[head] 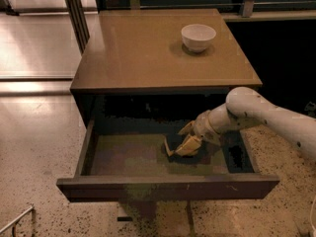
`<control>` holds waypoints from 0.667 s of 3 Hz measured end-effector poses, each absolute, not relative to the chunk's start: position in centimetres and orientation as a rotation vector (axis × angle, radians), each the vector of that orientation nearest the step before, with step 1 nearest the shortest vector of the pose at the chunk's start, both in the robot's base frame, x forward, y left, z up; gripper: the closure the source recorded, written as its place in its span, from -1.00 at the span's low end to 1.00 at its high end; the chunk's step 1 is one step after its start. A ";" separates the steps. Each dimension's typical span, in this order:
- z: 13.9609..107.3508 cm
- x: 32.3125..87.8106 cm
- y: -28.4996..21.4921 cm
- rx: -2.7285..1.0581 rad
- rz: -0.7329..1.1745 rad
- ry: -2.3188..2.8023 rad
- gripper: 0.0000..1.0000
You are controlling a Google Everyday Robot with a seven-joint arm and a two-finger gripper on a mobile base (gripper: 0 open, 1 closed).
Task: Place sponge into top drawer
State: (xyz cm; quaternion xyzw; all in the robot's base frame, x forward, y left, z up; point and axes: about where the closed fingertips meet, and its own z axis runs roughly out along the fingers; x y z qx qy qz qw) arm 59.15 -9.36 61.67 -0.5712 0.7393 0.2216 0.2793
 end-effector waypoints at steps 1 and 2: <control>61.7 59.2 -9.4 -1.532 0.594 1.983 0.16; 61.7 59.2 -9.4 -1.532 0.595 1.983 -0.31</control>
Offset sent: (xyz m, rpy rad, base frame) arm 0.0000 0.0000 0.0000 0.0000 0.0000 0.0000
